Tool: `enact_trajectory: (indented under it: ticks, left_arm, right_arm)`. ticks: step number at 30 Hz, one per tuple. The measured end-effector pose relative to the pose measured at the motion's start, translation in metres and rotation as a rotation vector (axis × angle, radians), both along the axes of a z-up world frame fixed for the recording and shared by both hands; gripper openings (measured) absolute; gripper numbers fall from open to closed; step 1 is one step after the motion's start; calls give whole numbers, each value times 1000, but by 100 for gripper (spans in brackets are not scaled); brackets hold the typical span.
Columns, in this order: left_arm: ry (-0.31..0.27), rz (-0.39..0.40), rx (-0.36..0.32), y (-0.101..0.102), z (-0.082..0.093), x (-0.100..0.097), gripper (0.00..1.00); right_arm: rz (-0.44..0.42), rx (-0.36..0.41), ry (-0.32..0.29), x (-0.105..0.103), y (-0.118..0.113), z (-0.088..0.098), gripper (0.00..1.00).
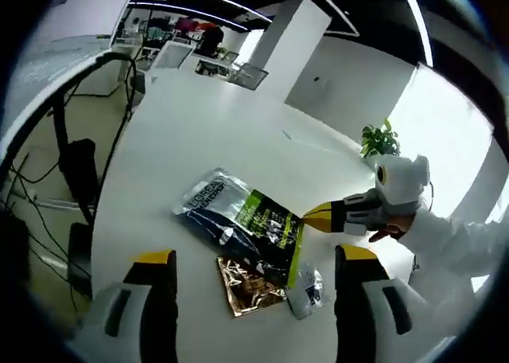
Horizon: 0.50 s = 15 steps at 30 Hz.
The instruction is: Arrange the skincare products in the storage area until every visible bottle or jar stands upright without overlapping.
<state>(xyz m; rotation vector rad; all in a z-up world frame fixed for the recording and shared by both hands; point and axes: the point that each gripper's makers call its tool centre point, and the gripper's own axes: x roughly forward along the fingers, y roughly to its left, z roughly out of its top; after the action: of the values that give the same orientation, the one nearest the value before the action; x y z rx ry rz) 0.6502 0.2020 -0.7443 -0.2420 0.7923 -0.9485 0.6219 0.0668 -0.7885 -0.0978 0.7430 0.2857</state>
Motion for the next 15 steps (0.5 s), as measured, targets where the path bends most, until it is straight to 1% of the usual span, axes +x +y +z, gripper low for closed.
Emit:
enact_trajectory:
  ticks: [1, 2, 5, 7, 8, 11, 13, 15]
  left_arm:
    - [30, 17, -12, -1, -2, 4, 67]
    - [43, 32, -11, -1, -4, 7, 65]
    - [41, 49, 3, -1, -9, 16, 66]
    - [37, 63, 16, -1, -11, 21, 65]
    - [40, 65, 13, -2, -12, 22, 63]
    - [75, 77, -15, -8, -13, 25, 59]
    - [78, 85, -4, -10, -16, 27, 59]
    - [53, 95, -1, -10, -15, 30, 58]
  right_arm:
    - [1, 0, -1, 0, 0, 0, 0]
    - [2, -1, -2, 0, 0, 1, 0]
    - [0, 5, -4, 0, 0, 1, 0]
    - [0, 6, -6, 0, 0, 2, 0]
    - [1, 4, -8, 0, -1, 3, 0]
    - [-3, 8, -11, 1, -2, 5, 0]
    - [-6, 7, -12, 1, -3, 5, 0]
    - [-8, 12, -14, 0, -3, 7, 0]
